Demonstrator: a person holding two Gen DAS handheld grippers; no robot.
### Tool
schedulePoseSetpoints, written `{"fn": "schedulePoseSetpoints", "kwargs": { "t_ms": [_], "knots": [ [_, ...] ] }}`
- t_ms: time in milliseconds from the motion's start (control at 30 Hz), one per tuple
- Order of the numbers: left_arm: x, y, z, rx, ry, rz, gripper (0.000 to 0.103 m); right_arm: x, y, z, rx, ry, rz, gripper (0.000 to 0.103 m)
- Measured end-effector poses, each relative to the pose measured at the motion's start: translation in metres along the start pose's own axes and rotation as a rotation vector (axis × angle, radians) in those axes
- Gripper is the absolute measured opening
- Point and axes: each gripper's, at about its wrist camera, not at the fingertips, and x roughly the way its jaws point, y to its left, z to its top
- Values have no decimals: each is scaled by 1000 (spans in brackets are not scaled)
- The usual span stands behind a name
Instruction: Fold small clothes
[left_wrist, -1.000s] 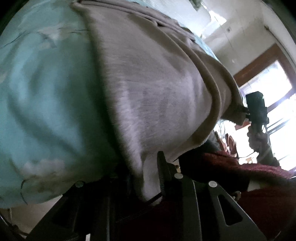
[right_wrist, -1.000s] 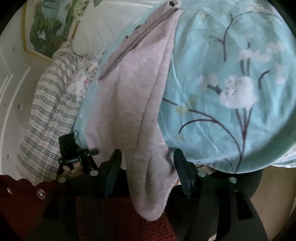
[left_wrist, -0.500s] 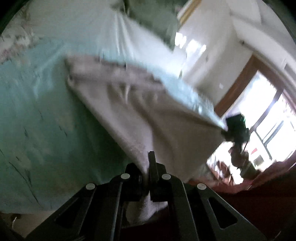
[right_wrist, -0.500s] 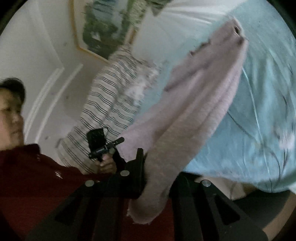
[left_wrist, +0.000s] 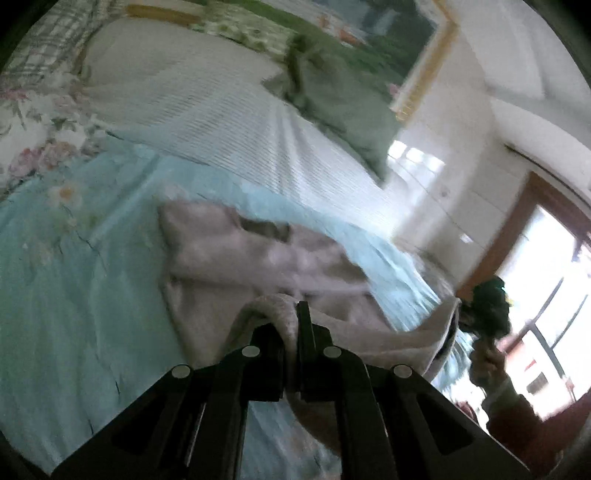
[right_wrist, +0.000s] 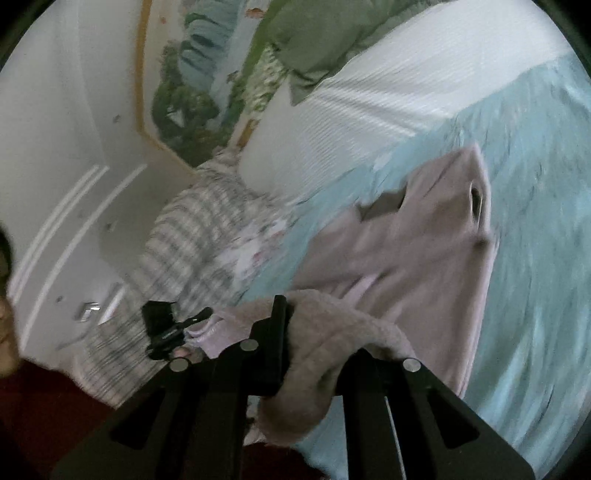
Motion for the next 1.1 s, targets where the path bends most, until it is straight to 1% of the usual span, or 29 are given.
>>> {"fn": "schedulePoseSetpoints", "kwargs": {
  "t_ms": [67,100,167,200,300,333,367,433,500,600,667,767,800,833,867,900,967,1000,1033,1100],
  "knots": [
    [23,15,20,-43,-17,28,3,19,-5,28,-20,-2,-39,11],
    [37,23,31,-58,-17,49,3,30,-8,41,-26,0,-56,11],
    [60,35,48,-70,-11,85,3,56,-20,72,-37,13,-124,11],
    [74,42,58,-79,-4,104,3,64,-25,80,-38,15,-140,11],
    [113,64,83,-116,25,147,3,97,-54,111,5,19,-208,11],
    [129,73,92,-128,40,164,3,109,-68,120,19,21,-248,11],
    [134,77,94,-131,50,172,3,116,-73,124,21,22,-276,11],
    [158,89,103,-137,79,186,3,133,-95,133,50,32,-344,11],
    [183,98,110,-133,120,214,4,146,-114,139,89,42,-392,11],
    [218,113,115,-117,167,257,4,166,-139,143,120,71,-434,11],
    [240,126,116,-130,195,278,4,177,-152,146,127,88,-466,11],
    [266,143,113,-134,250,308,4,189,-170,148,157,124,-490,11],
    [272,147,112,-133,269,317,4,190,-174,149,175,133,-489,11],
    [277,150,109,-131,293,321,7,187,-177,149,208,130,-476,11],
    [276,150,108,-130,299,320,8,183,-176,150,225,118,-460,11],
    [271,148,107,-132,299,315,9,171,-172,150,251,80,-421,11],
    [252,140,105,-130,278,297,20,157,-162,150,252,37,-385,15],
    [242,135,103,-126,265,295,32,147,-151,149,226,20,-393,17],
    [230,128,101,-122,250,284,37,143,-142,147,201,10,-406,20],
    [214,110,92,-101,249,244,37,139,-119,139,131,4,-425,46]
  ]
}}
